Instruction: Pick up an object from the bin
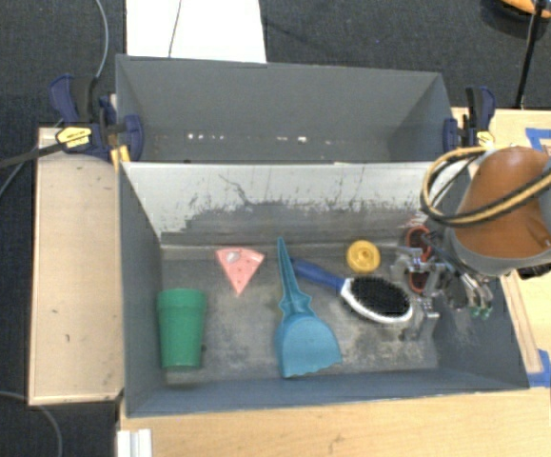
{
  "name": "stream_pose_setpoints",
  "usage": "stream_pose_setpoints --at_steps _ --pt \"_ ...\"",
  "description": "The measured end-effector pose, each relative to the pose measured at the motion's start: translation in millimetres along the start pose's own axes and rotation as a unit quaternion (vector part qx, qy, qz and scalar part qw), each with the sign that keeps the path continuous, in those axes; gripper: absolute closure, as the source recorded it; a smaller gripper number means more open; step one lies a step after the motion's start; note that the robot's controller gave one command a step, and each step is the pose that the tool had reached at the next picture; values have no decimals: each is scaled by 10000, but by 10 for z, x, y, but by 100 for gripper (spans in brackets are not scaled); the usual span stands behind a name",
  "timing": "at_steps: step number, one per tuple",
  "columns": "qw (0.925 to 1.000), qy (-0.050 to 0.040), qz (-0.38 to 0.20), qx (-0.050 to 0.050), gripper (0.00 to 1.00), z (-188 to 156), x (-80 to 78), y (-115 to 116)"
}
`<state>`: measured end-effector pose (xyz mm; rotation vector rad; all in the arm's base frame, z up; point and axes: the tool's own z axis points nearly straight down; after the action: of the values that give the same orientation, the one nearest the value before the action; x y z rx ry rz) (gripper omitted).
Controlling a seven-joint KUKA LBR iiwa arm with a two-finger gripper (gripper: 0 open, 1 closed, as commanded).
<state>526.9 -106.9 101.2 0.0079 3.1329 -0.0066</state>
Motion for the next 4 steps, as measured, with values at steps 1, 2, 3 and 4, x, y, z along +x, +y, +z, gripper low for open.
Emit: stream_pose_setpoints --at_steps 1,2,3,4 --pt "9997 9 -233 -43 0 173 -174 337" --pt "10000 -10 -56 1 100 309 -193 105" --pt "10000 -10 -64 2 100 309 -193 105" --pt "9997 23 -232 -5 100 -132 -151 80"
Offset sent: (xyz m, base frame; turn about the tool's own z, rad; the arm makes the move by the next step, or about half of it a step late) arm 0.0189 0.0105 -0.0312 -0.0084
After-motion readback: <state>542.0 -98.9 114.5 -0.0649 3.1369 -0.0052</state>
